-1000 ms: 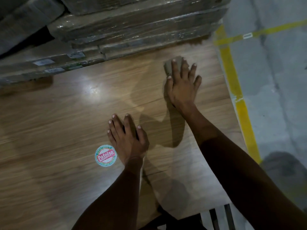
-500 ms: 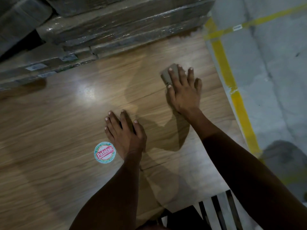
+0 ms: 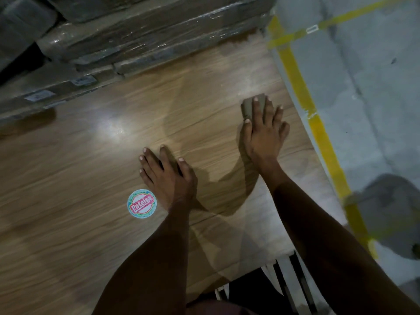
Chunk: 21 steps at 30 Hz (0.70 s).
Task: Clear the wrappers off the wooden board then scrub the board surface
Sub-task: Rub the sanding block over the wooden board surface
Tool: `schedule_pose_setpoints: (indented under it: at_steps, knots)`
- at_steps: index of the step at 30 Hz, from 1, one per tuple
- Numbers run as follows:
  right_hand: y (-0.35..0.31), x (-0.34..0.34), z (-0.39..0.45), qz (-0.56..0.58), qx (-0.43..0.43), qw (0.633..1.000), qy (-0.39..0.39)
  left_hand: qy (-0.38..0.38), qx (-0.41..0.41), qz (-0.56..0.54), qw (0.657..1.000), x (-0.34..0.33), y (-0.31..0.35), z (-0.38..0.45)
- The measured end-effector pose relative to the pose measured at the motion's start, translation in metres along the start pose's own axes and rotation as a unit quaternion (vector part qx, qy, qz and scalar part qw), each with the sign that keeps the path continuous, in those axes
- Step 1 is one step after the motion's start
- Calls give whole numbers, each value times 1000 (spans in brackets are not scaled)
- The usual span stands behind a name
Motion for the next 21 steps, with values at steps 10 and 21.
schedule_pose_setpoints:
  at_steps: [10, 21]
  knots:
    - [29, 3, -44, -16, 17, 1000, -15, 5, -3, 9, 1000, 1, 0, 0]
    - [56, 9, -75, -21, 17, 999, -23, 30, -23, -11, 999, 0, -1, -1]
Point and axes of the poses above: each hand's wrist, its own z-axis towards the middle knuckle, its own x-axis out of the back of the hand, y = z × x, the point moved 3 cm from there along z, towards the middle knuckle, and after that the axes turned 3 degrees about -x, right-handed, at the moved point
